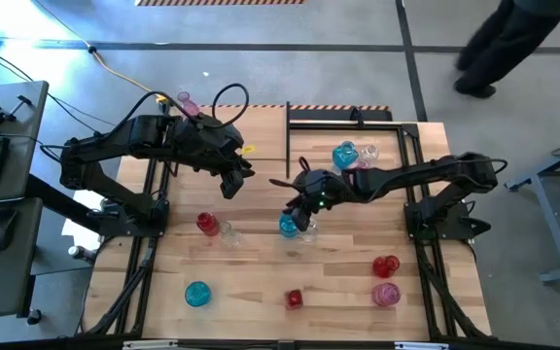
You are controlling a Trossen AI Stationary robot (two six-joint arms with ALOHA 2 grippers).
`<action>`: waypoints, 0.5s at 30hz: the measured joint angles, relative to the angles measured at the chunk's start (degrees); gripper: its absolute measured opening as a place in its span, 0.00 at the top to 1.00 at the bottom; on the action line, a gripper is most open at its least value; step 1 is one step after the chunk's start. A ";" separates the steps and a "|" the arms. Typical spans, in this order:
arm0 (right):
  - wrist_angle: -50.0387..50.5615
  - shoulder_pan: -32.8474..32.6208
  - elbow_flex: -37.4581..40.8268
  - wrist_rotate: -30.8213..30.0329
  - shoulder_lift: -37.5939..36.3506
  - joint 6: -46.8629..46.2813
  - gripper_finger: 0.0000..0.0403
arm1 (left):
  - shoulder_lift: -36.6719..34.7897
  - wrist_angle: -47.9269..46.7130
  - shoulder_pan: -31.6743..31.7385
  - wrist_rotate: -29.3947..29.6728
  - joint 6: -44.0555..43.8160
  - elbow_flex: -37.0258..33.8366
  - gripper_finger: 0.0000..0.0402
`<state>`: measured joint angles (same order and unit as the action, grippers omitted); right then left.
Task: Sort vases onto shelf
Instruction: Put the center blue vase on the shelf
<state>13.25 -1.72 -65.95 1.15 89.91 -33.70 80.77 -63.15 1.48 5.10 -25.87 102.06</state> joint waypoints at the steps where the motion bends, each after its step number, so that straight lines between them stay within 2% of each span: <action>1: 1.89 0.00 -1.73 -0.73 0.00 1.02 0.71 | 0.02 0.02 0.00 0.00 0.00 0.00 0.75; 8: 15.93 2.21 -10.85 -2.66 -0.02 5.52 0.71 | 0.02 0.00 0.02 0.02 -0.02 0.00 0.75; 15: 22.44 2.66 -12.00 -2.53 0.20 5.26 0.71 | 0.02 0.00 0.00 0.02 -0.02 0.00 0.75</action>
<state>35.69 0.94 -77.95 -1.38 90.11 -28.45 80.79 -63.16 1.48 5.13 -25.89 102.06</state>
